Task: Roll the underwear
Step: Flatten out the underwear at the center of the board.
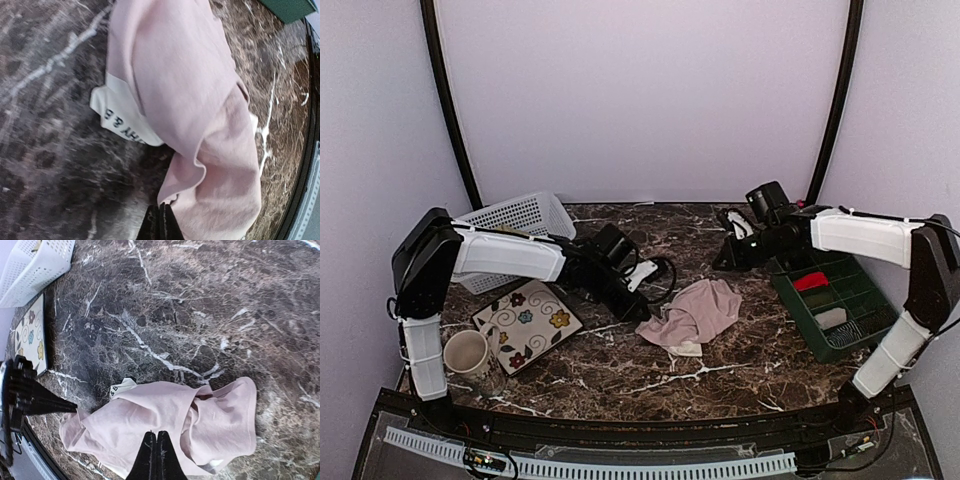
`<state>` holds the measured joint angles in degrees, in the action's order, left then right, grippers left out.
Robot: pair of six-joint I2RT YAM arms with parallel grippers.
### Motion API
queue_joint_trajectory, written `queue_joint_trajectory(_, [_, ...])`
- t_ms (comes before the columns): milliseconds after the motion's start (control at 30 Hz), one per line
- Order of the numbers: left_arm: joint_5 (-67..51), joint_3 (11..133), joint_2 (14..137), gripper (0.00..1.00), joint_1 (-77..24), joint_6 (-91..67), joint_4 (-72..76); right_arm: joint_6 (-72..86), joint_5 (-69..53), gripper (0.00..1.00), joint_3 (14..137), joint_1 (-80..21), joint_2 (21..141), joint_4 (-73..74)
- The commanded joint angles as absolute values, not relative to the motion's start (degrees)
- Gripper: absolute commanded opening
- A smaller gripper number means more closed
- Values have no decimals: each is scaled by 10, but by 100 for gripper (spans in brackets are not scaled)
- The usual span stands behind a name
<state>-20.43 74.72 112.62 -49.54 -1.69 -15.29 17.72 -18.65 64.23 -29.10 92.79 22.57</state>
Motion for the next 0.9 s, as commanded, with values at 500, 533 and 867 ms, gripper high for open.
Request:
queue_joint_trajectory(500, [-173, 807, 1077, 0, -465, 6, -182, 146, -130, 71, 634, -267, 968, 293])
queue_joint_trajectory(533, [-172, 807, 1078, 0, -465, 6, -182, 141, -124, 69, 637, -270, 976, 300])
queue_joint_trajectory(867, [-151, 813, 1081, 0, -464, 16, -186, 129, -99, 33, 646, -303, 1036, 303])
